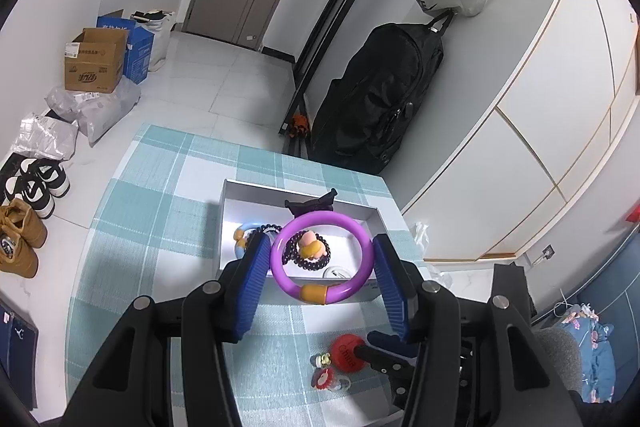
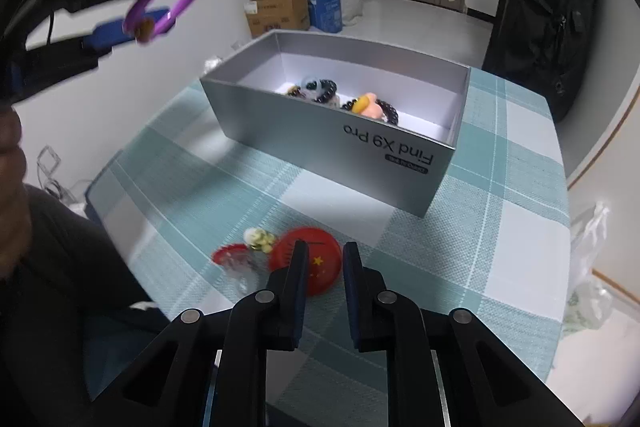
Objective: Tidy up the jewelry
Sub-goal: 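Lift the purple ring toward the box while the right tool grasps the clear red-capped trinket, then lower the purple ring and clear trinket into the box and open both tools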
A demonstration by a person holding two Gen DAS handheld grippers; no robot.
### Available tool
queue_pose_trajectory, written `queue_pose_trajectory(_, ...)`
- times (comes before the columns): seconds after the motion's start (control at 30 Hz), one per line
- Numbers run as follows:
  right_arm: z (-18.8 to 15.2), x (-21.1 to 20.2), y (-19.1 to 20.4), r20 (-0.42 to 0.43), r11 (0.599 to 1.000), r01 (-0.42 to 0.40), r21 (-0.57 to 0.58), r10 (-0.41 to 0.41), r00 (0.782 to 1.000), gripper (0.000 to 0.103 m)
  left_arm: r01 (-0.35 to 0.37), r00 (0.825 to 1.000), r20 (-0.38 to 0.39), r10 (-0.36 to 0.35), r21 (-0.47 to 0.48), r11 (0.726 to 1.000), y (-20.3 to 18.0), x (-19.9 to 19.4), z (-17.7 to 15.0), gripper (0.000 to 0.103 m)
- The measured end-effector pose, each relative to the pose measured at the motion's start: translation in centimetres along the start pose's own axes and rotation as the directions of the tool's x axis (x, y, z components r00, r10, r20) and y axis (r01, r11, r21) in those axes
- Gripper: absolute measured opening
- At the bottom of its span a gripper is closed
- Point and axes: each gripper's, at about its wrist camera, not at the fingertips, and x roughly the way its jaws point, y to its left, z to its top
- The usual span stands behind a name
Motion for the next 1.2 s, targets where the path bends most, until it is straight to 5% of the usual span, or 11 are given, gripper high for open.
queue_pose_trajectory(0.17, 0.1, -0.2, -0.5, 0.009, 0.999, -0.033, 0.037, 0.033, 0.999, 0.006, 0.001, 1.000, 0.005, -0.001, -0.018, 1.000, 0.5, 0.4, 0.4, 0.047)
queue_pose_trajectory(0.4, 0.2, -1.9, 1.7, 0.040, 0.985, -0.174, -0.016, 0.174, 0.984, 0.019, 0.005, 1.000, 0.015, -0.004, -0.031, 1.000, 0.9, 0.2, 0.8, 0.047)
queue_pose_trajectory(0.47, -0.3, -1.5, 3.3, 0.026, 0.983, -0.165, -0.084, 0.168, 0.985, 0.029, 0.008, 1.000, 0.011, -0.008, -0.040, 0.999, 1.1, 0.3, 0.9, 0.047)
queue_pose_trajectory(0.67, -1.0, 0.7, 5.6, -0.034, 0.976, -0.097, -0.193, 0.092, 0.995, 0.029, 0.008, 1.000, 0.010, -0.007, -0.055, 0.998, 1.5, 0.3, 0.9, 0.047)
queue_pose_trajectory(0.8, -1.1, 0.6, 5.9, -0.032, 0.975, -0.081, -0.205, 0.076, 0.997, 0.016, 0.008, 1.000, 0.011, -0.007, -0.057, 0.998, 1.5, 0.3, 0.9, 0.047)
queue_pose_trajectory(1.0, 0.1, -1.9, 4.3, 0.061, 0.986, -0.116, -0.119, 0.124, 0.990, 0.016, -0.001, 1.000, 0.005, 0.001, -0.033, 0.999, 1.1, 0.7, 1.1, 0.047)
queue_pose_trajectory(1.2, 3.3, -5.3, 1.3, 0.215, 0.985, -0.174, -0.006, 0.171, 0.962, 0.016, -0.019, 1.000, -0.016, 0.018, -0.026, 0.999, 0.9, 1.8, 1.4, 0.047)
